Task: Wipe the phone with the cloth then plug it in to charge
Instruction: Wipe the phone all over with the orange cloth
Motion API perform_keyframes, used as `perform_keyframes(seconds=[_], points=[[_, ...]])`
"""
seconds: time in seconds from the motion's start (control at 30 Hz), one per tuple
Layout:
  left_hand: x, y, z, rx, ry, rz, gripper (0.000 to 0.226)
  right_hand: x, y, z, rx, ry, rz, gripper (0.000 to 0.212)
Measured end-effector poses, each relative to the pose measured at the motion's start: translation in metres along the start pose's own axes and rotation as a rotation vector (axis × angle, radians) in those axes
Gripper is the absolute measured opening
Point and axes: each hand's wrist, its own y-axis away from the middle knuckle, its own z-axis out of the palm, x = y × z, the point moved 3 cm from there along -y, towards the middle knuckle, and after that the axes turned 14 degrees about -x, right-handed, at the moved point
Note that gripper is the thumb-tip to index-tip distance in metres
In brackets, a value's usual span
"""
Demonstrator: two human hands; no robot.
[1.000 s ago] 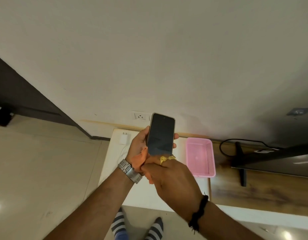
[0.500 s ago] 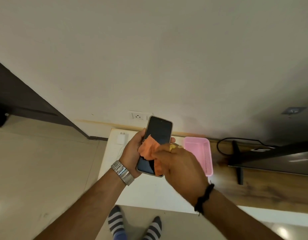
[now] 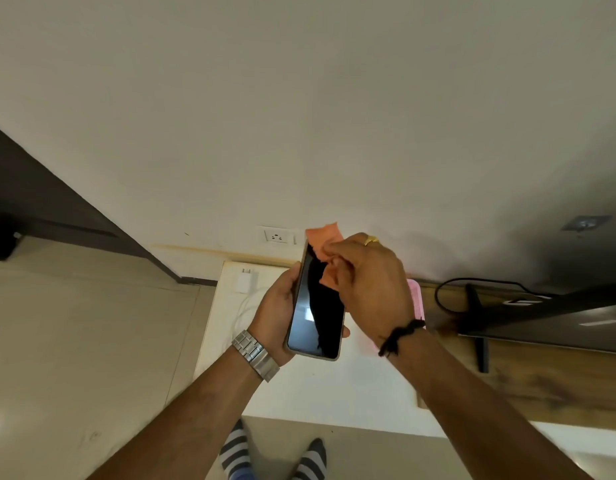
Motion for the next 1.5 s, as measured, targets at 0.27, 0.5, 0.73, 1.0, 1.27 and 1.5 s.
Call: perform_keyframes(seconds=[0.27, 0.5, 0.73, 1.0, 1.27, 1.5], points=[[0.000, 0.002, 0.001, 0.029, 0.058, 0.039, 0.044, -0.014, 0.026, 0.028, -0.127, -0.056, -0.120, 0.023], [0.019, -0.002, 0.011, 0.003, 0.074, 0.078, 0.049, -0.029, 0.028, 0.025, -0.047, 0.091, -0.151, 0.037], [0.018, -0.004, 0.014, -0.028, 0.076, 0.091, 0.036, -0.022, 0.002, 0.010, -0.093, 0.141, -0.136, 0.035], [0.021, -0.005, 0.006, 0.021, 0.105, 0.089, 0.053, -0.021, 0.025, 0.027, -0.184, 0.161, -0.193, 0.026], [0.022, -0.008, 0.009, 0.096, 0.068, 0.110, 0.047, -0.022, 0.023, 0.031, -0.140, 0.080, -0.111, 0.033], [0.014, 0.000, 0.017, 0.045, 0.040, 0.041, 0.043, -0.013, -0.009, -0.005, 0.061, 0.060, -0.057, 0.028]])
